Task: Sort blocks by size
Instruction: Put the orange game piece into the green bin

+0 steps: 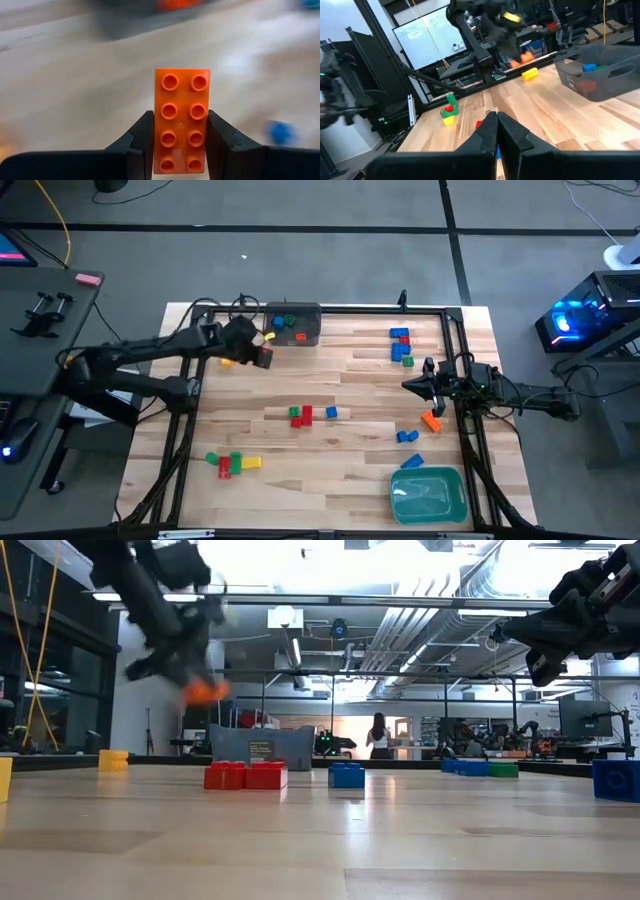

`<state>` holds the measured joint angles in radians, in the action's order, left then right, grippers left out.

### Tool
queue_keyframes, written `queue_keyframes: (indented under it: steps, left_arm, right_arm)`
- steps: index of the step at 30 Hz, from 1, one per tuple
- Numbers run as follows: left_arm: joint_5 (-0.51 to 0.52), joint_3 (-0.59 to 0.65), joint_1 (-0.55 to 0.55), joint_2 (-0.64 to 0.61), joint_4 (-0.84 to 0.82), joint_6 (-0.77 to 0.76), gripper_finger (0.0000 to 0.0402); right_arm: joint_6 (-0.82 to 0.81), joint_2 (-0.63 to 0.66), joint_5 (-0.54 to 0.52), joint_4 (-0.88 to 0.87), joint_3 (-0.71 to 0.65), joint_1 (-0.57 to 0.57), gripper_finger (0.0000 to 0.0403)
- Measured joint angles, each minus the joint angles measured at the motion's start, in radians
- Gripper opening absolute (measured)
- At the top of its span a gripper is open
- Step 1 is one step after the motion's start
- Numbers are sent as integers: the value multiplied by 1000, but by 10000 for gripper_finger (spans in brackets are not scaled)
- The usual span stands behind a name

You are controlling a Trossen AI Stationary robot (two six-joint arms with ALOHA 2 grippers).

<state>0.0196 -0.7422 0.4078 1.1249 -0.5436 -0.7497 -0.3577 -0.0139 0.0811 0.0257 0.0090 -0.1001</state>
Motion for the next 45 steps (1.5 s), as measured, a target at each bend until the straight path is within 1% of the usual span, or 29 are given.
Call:
queue_keyframes:
  steps: [2, 5, 8, 10, 11, 13, 16, 20, 24, 27, 30, 33, 38, 41, 43, 45]
  left_arm:
    - [-30, -1, -82, -2, 120, -27, 88]
    - [-59, -1, -186, 48, 346, -48, 88]
    - [-92, -10, -263, 139, 592, -39, 88]
    - [-121, -60, -306, 220, 687, -19, 88]
    - [-134, -93, -327, 259, 709, 0, 88]
    - [-155, -178, -370, 339, 731, 42, 88]
    - [-160, -332, -440, 454, 736, 114, 88]
    - [-129, -556, -525, 618, 738, 174, 88]
    - [-89, -764, -595, 779, 737, 177, 88]
    - [-81, -889, -634, 887, 734, 145, 88]
    - [-80, -981, -667, 976, 733, 134, 88]
    - [-80, -1047, -696, 1044, 732, 133, 88]
    - [-93, -1121, -737, 1142, 812, 139, 88]
    - [-90, -1165, -754, 1207, 841, 192, 88]
    - [-61, -1197, -763, 1256, 842, 225, 88]
    - [-5, -1223, -767, 1299, 836, 267, 97]
  right_arm:
    - [0, 0, 0, 0, 0, 0, 1]
    - [0, 0, 0, 0, 0, 0, 1]
    - [0, 0, 0, 0, 0, 0, 1]
    - [0, 0, 0, 0, 0, 0, 1]
    - [0, 0, 0, 0, 0, 0, 1]
    - [0, 0, 0, 0, 0, 0, 1]
    - [0, 0, 0, 0, 0, 0, 1]
    - [0, 0, 0, 0, 0, 0, 1]
    - [0, 0, 0, 0, 0, 0, 1]
    - [0, 0, 0, 0, 0, 0, 1]
    - [0, 0, 0, 0, 0, 0, 1]
    - [0, 0, 0, 0, 0, 0, 1]
    - [0, 0, 0, 0, 0, 0, 1]
    - [0, 0, 0, 0, 0, 0, 1]
    - [0, 0, 0, 0, 0, 0, 1]
    - [0, 0, 0, 0, 0, 0, 1]
